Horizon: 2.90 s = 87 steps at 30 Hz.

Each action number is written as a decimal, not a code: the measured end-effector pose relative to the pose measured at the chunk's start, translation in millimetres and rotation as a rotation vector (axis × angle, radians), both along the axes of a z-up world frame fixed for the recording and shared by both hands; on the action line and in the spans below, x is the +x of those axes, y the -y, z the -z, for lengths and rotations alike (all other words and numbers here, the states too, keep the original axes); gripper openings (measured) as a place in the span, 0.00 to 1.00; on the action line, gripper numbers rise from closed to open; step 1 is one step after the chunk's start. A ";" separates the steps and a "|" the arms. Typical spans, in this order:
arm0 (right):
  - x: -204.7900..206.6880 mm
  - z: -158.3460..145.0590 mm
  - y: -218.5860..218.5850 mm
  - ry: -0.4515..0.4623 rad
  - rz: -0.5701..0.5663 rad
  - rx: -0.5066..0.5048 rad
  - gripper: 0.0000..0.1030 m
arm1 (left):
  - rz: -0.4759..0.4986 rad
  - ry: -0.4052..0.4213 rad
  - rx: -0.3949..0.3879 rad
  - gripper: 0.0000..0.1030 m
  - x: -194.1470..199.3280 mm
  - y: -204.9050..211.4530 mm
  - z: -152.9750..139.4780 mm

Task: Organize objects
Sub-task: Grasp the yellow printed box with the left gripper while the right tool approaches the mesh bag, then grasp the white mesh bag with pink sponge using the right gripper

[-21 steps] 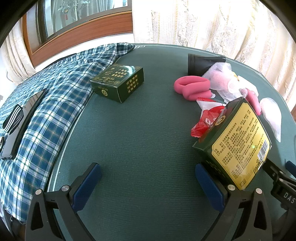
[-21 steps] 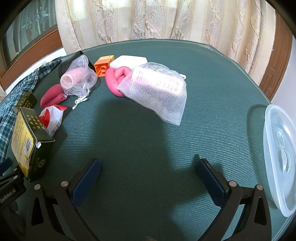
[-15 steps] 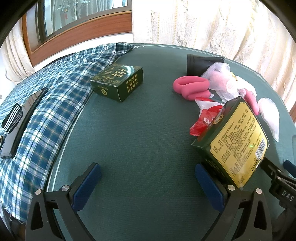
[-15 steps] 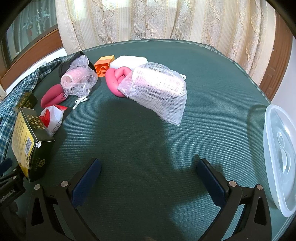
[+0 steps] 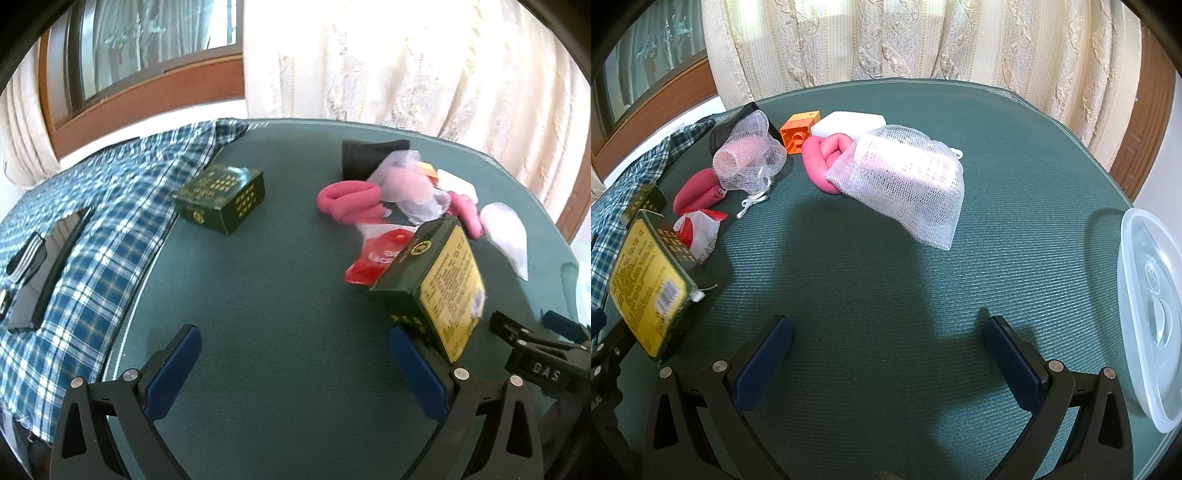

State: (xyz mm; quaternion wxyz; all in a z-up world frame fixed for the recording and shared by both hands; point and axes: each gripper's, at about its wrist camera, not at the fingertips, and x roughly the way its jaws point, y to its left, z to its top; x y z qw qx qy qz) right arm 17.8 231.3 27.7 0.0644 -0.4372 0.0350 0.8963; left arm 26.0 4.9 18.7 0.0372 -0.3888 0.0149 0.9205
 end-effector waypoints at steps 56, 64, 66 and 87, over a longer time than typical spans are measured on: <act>28.0 -14.3 -52.5 0.029 -0.255 -0.175 1.00 | 0.234 -0.112 -0.228 0.79 2.3 -85.8 -5.3; -7.8 -33.3 -57.5 -0.017 -0.184 -0.212 1.00 | 0.207 -0.095 -0.096 0.79 9.7 -68.2 -9.3; -22.2 -33.3 -59.3 -0.012 -0.158 -0.219 1.00 | 0.197 -0.086 -0.080 0.79 8.5 -65.3 -6.8; -109.0 -25.2 -55.4 -0.038 -0.042 -0.192 0.82 | 0.176 -0.043 0.008 0.79 2.5 -50.7 -2.1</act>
